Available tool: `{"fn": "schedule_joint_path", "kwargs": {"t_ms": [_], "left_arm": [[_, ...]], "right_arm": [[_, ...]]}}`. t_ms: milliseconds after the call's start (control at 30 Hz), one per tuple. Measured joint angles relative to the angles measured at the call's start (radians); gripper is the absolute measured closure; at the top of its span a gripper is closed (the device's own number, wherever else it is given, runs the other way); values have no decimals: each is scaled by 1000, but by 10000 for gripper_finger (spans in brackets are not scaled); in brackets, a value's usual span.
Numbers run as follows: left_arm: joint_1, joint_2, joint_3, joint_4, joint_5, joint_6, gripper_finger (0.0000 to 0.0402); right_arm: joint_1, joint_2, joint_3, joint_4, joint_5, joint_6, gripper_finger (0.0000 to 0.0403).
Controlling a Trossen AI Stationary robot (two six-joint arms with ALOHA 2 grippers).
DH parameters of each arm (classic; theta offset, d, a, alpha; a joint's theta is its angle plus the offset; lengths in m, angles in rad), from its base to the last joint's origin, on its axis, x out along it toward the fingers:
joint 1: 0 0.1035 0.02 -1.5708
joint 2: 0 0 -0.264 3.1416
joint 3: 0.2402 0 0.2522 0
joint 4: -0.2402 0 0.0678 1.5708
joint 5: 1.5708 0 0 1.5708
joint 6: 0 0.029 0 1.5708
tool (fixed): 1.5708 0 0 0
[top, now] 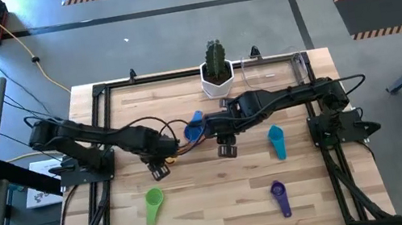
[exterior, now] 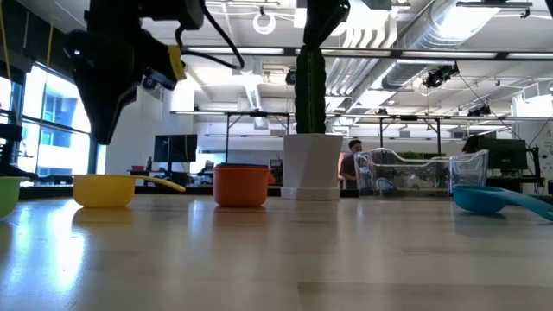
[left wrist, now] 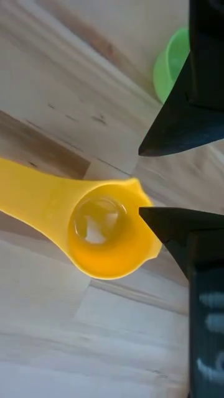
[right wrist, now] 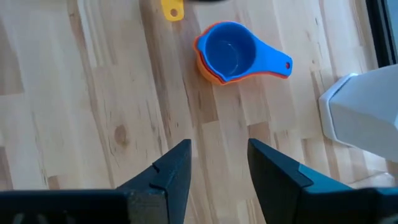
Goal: Nest measuring cups in basket
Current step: Stack the yellow measuring cup on top of the blue measuring cup
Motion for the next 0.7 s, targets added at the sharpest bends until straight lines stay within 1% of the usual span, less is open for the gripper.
{"fn": "schedule_joint_path", "kwargs": {"t_ms": [167, 333, 700], "left_arm": [[0, 74, 0, 7, -25, 7, 270], [0, 133, 0, 26, -30, 9, 270], [1, 178, 0, 54, -61, -9, 271]], "right_arm": [[-5, 0, 0, 0, 4, 38, 253], [-6, 0, 0, 0, 4, 44, 253], [-6, 0, 0, 0, 4, 62, 253]]}}
